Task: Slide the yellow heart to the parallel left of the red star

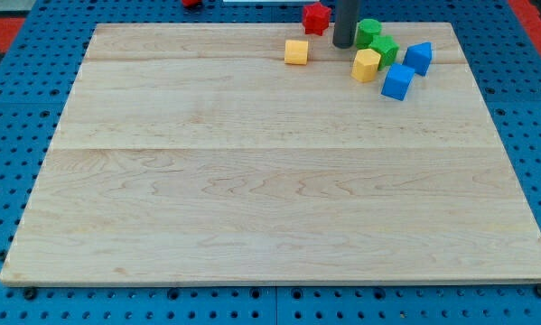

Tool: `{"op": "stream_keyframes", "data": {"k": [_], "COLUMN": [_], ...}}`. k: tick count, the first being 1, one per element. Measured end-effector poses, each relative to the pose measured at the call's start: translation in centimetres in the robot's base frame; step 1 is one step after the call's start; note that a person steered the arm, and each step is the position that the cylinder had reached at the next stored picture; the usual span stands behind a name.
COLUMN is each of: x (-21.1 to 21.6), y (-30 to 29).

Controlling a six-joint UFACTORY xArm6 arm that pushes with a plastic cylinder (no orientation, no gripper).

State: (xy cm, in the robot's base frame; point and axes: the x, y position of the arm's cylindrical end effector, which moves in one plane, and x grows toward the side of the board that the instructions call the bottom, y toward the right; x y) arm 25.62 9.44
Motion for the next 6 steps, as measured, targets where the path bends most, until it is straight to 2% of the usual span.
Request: {"op": "stream_keyframes", "data": {"k": [1,2,4,5,6], "x": [0.5,-3.1,-1.5,-5.4,-6.4], "y": [-15.0,-28.4,-27.5,-19.0,-15.1]}}
